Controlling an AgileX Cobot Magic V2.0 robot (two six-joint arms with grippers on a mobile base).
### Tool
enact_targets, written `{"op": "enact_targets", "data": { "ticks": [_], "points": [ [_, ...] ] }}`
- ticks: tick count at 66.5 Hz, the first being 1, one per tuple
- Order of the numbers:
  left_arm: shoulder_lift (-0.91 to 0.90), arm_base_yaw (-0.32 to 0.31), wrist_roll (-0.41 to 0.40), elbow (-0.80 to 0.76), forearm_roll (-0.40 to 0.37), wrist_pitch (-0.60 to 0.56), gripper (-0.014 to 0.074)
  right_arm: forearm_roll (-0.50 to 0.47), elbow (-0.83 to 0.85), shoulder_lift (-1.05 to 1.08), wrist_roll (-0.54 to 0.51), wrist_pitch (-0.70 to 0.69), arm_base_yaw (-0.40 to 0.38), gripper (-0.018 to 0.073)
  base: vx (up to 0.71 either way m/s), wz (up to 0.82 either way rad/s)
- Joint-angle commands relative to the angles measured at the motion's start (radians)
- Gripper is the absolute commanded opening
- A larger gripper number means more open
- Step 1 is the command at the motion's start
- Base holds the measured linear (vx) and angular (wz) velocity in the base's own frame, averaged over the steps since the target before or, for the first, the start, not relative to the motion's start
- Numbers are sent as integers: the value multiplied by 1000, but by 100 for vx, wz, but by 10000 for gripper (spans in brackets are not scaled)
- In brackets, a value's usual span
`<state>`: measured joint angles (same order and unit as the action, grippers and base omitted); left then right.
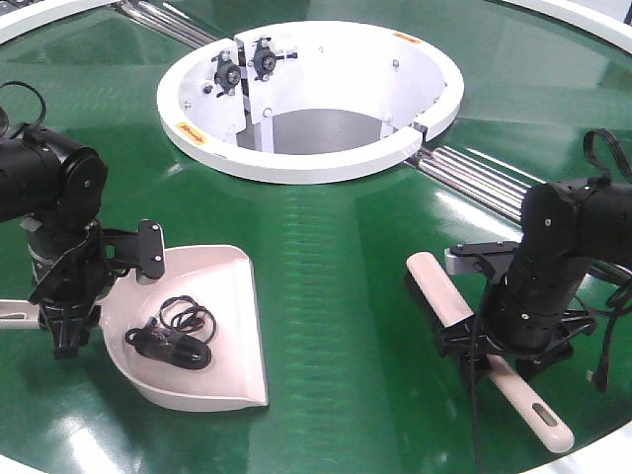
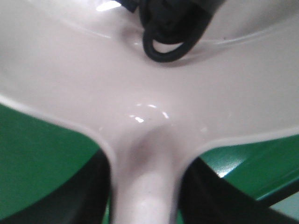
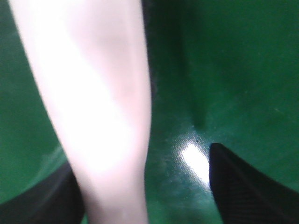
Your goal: Clean and inspect green conveyor with broom and dustpan
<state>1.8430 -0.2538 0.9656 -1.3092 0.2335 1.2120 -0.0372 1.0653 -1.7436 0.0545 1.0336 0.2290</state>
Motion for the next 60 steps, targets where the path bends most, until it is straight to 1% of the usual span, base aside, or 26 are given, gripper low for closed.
{"op": "enact_targets", "data": {
  "ticks": [1, 4, 10, 17, 21, 34, 52, 58, 60],
  "points": [
    [-58, -7, -70, -25, -4, 31, 435, 17, 19, 53, 2, 20, -7, 552, 0, 0],
    [-67, -7, -83, -25, -13, 31, 473, 20, 19, 66, 2, 20, -7, 552, 0, 0],
    [-87, -7, -83, -25, -35, 31, 532, 27, 19, 103, 2, 12, -7, 550, 0, 0],
    [-123, -7, -83, -25, -55, 32, 575, 29, 19, 167, 2, -9, -6, 550, 0, 0],
    [-148, -9, -83, -25, -70, 34, 580, 29, 19, 203, 1, -22, -6, 550, 0, 0],
    [-270, -9, -83, -25, -171, 36, 580, 29, 19, 347, -3, -64, -6, 550, 0, 0],
    [-448, -9, -83, -25, -241, 22, 580, 25, 19, 555, -1, -276, -6, 550, 0, 0],
    [-493, -9, -83, -25, -276, -14, 575, 28, 19, 622, -3, -304, -6, 550, 0, 0],
    [-506, -9, -84, -25, -299, -23, 575, 31, 19, 642, -3, -305, -6, 550, 0, 0]
  ]
}}
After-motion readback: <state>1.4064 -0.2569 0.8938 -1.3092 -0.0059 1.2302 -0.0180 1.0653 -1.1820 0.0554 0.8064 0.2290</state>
